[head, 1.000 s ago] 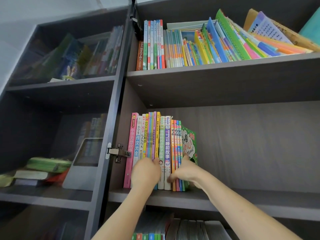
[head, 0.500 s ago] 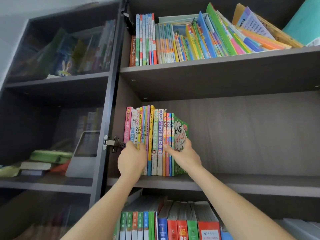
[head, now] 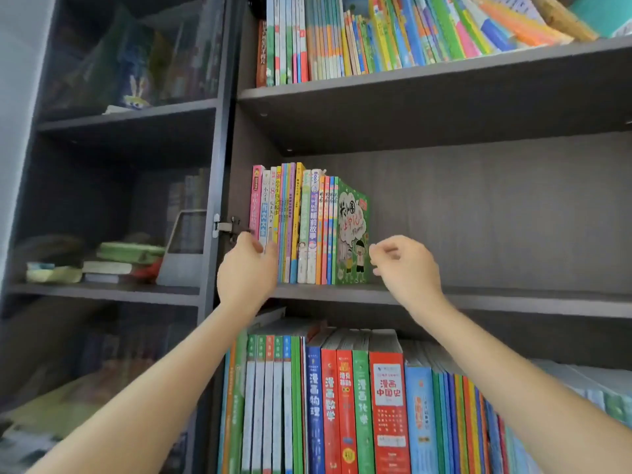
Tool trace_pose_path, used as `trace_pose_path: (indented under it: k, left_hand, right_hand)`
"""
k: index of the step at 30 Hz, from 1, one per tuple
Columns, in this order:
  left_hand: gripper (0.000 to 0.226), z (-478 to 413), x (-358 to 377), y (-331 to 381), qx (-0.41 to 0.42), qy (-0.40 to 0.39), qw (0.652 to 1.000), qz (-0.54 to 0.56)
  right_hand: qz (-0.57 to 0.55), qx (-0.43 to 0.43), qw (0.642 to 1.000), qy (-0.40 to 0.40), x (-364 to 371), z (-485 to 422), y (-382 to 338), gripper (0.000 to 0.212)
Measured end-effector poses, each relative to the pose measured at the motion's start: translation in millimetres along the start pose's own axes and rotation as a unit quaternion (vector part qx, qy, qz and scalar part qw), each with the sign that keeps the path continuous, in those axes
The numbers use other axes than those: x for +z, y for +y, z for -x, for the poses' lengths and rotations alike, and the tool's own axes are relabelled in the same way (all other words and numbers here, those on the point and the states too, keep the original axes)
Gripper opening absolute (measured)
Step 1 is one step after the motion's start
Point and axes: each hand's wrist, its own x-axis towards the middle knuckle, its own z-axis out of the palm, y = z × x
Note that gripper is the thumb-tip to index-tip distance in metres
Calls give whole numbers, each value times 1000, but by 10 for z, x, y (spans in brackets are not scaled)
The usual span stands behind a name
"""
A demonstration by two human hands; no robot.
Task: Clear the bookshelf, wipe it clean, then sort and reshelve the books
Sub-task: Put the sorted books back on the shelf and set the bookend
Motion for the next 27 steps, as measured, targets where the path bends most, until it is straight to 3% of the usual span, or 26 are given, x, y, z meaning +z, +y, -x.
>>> trace_pose_path:
  k: [3,7,13,21,25,27]
  left_hand:
    - [22,383,-129,42,-1,-41,999,-8]
    - [20,1264,-207,20,-42,-135,989,-39]
    - [20,2761,-282,-216,-213,-318,921,-74]
    - [24,4598,-480,-1034,-409,-430,792,-140]
    - [20,5246,-618,-1377,-497,-460,726,-118]
    - [19,5565,-710,-1566,-538,-438,712,-106]
  right_hand:
    - [-31,-24,988,-151,-280,383,-4,12]
    - [-3,-14,935,-355,-538,1103,187,15]
    - [-39,86,830,-549,-655,2313,820,10]
    - [-69,301,713,-630,-563,4502,1791,11]
    - [-58,448,648,-613,-551,5394,2060,11]
    - [-49,500,635,-587,-552,5803,2132,14]
